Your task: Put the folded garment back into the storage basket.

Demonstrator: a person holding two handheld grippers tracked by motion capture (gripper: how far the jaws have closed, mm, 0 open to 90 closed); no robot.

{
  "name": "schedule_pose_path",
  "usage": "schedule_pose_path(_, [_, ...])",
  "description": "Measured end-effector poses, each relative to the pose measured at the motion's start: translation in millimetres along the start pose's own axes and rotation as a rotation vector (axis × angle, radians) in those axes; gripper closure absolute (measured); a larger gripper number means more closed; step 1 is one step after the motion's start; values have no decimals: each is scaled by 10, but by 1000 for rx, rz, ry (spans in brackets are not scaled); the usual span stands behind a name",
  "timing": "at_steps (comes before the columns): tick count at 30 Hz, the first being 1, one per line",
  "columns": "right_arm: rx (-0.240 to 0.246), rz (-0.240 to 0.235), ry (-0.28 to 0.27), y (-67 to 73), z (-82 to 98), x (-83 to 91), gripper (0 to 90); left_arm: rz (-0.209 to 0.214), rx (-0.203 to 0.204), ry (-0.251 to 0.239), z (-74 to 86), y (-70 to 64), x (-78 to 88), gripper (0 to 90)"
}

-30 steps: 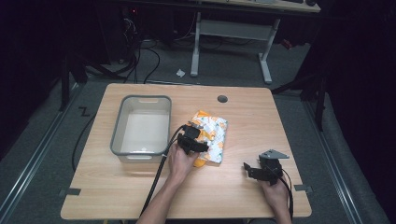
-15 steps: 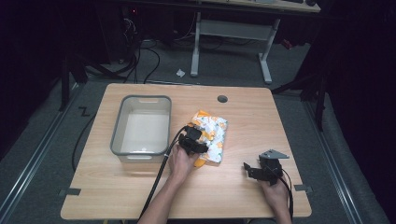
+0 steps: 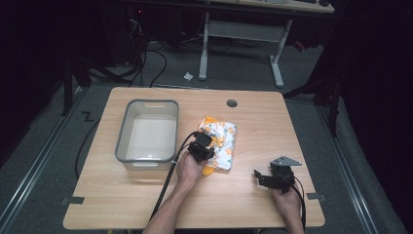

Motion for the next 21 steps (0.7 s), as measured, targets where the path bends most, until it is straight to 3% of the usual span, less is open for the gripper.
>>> schedule_pose_path(9, [0,0,0,0,0,0,237,37,-7,-31,-28,-10,51,767])
schedule_pose_path(21, [0,-1,0,0,-1,0,237,74,-10,-99,-106,-85,253,779])
Point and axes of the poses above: each handheld gripper's, and its own axes: x roughly backward along the jaws, z roughly out of its underside, y roughly to its left, the point moved 6 cm from there along -x, roughly forward along the jaws, and after that the axes turned 4 degrees about -x, right-handed, at the moved point
